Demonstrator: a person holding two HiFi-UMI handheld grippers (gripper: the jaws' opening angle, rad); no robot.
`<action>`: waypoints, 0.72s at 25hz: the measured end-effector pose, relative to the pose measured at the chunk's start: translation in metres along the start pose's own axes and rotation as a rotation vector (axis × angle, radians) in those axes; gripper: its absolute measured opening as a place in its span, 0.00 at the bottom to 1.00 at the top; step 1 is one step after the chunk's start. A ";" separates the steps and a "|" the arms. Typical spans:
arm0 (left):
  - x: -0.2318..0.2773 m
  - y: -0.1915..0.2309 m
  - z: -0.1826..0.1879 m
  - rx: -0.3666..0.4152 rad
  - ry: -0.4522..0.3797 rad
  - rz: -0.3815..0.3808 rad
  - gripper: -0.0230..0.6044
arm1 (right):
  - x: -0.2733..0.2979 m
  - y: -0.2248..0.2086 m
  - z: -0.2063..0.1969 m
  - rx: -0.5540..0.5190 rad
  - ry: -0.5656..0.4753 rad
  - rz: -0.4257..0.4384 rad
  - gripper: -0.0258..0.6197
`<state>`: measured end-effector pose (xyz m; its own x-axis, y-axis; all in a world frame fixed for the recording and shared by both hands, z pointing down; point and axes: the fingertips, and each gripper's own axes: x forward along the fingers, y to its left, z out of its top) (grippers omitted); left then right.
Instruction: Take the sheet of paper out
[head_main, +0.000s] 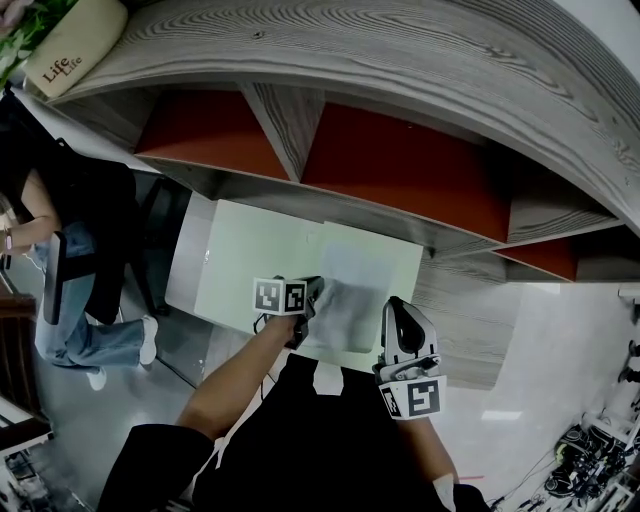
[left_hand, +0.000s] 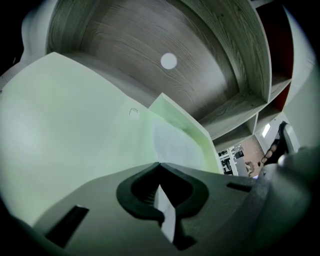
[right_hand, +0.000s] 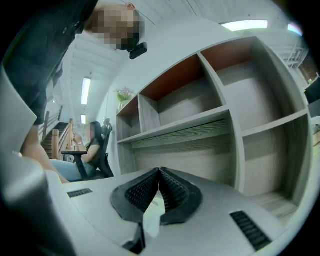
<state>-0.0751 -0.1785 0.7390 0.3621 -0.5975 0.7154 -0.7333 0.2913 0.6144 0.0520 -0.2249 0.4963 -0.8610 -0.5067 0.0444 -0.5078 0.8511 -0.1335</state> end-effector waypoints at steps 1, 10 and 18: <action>-0.003 0.002 0.000 0.002 -0.002 0.005 0.05 | 0.001 0.001 0.000 -0.001 0.000 0.003 0.08; -0.036 0.031 0.011 0.098 -0.055 0.104 0.05 | 0.010 0.022 0.011 -0.023 -0.014 0.049 0.08; -0.079 0.047 0.030 0.100 -0.144 0.142 0.05 | 0.025 0.050 0.014 -0.030 -0.021 0.110 0.08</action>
<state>-0.1554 -0.1405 0.7015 0.1700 -0.6583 0.7333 -0.8269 0.3094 0.4695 0.0053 -0.1975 0.4767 -0.9107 -0.4129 0.0101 -0.4116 0.9051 -0.1064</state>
